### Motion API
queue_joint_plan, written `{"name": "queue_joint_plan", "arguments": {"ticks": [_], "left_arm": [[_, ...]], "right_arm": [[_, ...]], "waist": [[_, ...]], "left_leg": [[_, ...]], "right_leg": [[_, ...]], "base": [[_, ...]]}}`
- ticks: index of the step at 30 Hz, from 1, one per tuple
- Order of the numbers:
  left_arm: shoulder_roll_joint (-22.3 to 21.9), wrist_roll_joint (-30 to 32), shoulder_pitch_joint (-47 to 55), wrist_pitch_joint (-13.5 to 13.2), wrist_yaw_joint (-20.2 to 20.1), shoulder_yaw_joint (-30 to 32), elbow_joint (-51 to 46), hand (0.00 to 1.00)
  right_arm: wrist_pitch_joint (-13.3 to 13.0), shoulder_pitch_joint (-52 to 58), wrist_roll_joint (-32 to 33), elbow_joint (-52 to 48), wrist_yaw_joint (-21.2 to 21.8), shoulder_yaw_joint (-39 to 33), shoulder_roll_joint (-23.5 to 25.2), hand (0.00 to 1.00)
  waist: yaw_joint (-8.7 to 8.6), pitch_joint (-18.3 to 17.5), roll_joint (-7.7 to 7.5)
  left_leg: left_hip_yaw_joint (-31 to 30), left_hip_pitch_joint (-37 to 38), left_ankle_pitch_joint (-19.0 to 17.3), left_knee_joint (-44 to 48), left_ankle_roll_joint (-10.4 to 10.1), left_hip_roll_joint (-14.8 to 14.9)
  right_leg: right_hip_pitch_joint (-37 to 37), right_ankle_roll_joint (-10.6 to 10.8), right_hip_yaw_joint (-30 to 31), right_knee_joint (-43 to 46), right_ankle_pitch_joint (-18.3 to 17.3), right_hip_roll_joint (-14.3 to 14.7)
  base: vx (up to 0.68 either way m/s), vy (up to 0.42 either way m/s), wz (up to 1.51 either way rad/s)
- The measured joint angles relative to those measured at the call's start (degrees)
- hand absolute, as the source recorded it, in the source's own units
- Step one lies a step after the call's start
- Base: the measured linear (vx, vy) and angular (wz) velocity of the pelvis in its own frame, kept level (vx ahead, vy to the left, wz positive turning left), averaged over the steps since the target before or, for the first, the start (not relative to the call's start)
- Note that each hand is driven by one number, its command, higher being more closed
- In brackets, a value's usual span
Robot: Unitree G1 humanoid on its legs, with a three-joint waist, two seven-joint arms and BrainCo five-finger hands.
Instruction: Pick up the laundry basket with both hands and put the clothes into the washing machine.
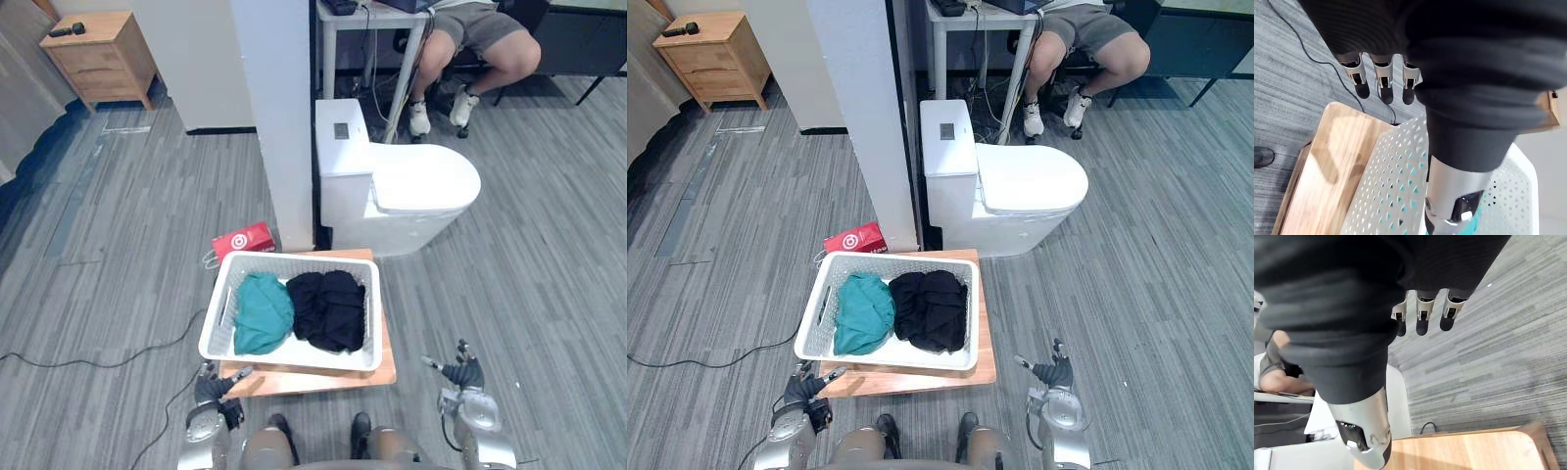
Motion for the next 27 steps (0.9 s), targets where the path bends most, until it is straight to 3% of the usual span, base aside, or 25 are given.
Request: {"name": "queue_joint_plan", "arguments": {"ticks": [8, 18, 27], "left_arm": [[0.9, 0.1, 2.2, 0.0, 0.3, 4.4, -5.9, 0.0], [10.1, 5.2, -9.1, 0.0, 4.1, 2.1, -4.1, 0.0], [16.3, 9.7, -27.1, 0.6, 5.2, -3.6, 10.3, 0.0]], "right_arm": [[0.0, -2.9, -0.6, -0.5, 0.1, 1.9, -2.8, 0.0], [0.0, -14.2, -0.6, 3.5, 0.0, 9.6, -5.6, 0.0], [0.1, -32.5, -0.6, 18.9, -1.9, 14.9, -3.3, 0.0]], "waist": [[0.0, -0.3, 0.33], [0.0, 0.7, 1.95], [-0.01, 9.6, 1.69]], "left_leg": [[0.1, -0.3, 1.8, -2.4, 0.3, -1.0], [0.5, -5.0, 3.4, -2.6, 2.0, -2.2], [2.0, -12.0, 3.5, 2.4, 2.4, -1.3]], "right_leg": [[-1.6, 0.4, 0.9, -0.2, 0.9, 0.2], [-6.9, 1.0, 2.4, -1.2, 4.1, -0.8], [-13.6, 0.9, 4.5, 1.3, 6.3, -0.7]], "base": [[-0.03, -0.003, -0.03], [-0.07, 0.037, -0.05], [-0.08, 0.02, -0.11]]}}
